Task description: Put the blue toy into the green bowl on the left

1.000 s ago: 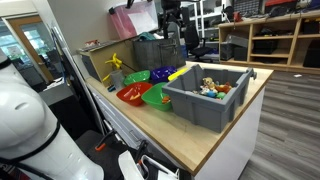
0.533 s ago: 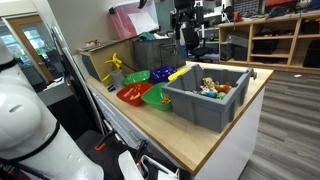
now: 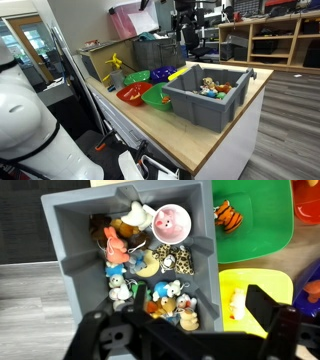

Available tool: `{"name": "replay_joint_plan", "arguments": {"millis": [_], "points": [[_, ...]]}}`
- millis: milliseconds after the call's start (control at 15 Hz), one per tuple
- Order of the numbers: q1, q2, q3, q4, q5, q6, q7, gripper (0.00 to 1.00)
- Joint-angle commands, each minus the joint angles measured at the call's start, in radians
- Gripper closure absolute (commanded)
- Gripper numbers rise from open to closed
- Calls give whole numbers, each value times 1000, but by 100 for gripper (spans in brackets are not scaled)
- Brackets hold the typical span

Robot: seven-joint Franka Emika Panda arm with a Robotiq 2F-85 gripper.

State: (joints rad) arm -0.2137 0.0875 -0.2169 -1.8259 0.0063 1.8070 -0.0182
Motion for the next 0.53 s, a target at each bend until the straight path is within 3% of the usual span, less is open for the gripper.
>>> {"name": "replay_joint_plan", "arguments": {"millis": [0, 467], "points": [[-15, 28, -9, -15, -19, 84, -3, 0], [-56, 138, -31, -25, -4, 292, 8, 0]]}}
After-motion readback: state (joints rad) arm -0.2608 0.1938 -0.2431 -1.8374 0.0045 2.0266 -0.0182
